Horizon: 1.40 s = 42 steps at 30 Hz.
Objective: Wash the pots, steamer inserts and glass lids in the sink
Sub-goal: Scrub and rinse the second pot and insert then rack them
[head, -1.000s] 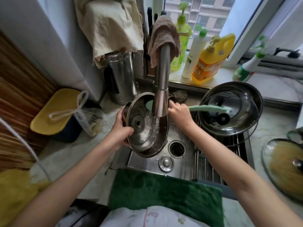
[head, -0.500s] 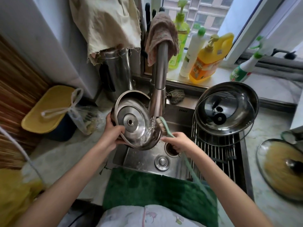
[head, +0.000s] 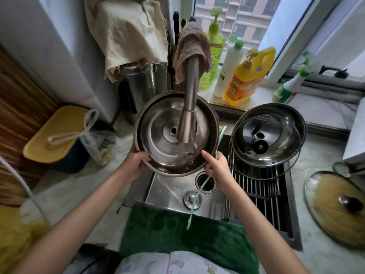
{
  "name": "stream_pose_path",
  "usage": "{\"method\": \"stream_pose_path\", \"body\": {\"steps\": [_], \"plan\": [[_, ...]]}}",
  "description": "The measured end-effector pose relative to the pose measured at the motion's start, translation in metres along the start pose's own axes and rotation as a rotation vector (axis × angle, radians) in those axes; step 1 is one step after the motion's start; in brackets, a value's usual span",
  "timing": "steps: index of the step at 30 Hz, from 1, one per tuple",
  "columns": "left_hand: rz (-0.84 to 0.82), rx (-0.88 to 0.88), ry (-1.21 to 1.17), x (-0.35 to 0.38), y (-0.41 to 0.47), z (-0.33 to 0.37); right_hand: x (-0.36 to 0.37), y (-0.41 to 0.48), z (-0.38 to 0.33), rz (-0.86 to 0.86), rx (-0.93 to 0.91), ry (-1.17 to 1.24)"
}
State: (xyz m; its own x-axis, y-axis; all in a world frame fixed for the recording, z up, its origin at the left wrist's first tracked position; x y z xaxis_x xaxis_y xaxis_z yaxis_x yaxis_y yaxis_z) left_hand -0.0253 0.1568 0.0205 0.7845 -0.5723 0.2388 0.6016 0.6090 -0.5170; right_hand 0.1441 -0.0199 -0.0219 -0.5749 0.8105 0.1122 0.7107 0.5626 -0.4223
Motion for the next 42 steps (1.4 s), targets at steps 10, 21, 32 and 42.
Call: {"method": "stream_pose_path", "body": {"steps": [10,21,32,42], "plan": [[-0.262,-0.382,0.155,0.037,-0.007,-0.007,-0.043,-0.026,-0.090,0.307,-0.167,-0.632],[-0.019,0.187,0.782,0.022,-0.038,0.019,-0.023,-0.028,-0.001,-0.123,0.553,-0.152],[0.055,0.535,0.736,0.005,0.000,0.024,-0.001,-0.014,-0.004,0.078,0.178,-0.028],[-0.365,0.696,2.089,0.057,0.071,-0.066,-0.035,-0.003,-0.038,0.233,-0.004,-0.717]]}}
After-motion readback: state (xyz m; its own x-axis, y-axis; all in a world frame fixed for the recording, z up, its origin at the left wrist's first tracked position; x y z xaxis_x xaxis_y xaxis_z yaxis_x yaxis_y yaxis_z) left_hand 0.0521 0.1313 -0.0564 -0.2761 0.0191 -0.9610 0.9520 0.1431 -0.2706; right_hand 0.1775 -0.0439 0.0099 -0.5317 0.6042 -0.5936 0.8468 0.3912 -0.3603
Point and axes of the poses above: each hand's wrist, its own y-axis towards the middle knuckle, its own x-axis out of the palm, z = x × y, the point moved 2 cm from there along y, towards the middle knuckle, and after that the axes turned 4 degrees about -x, right-handed, at the moved point
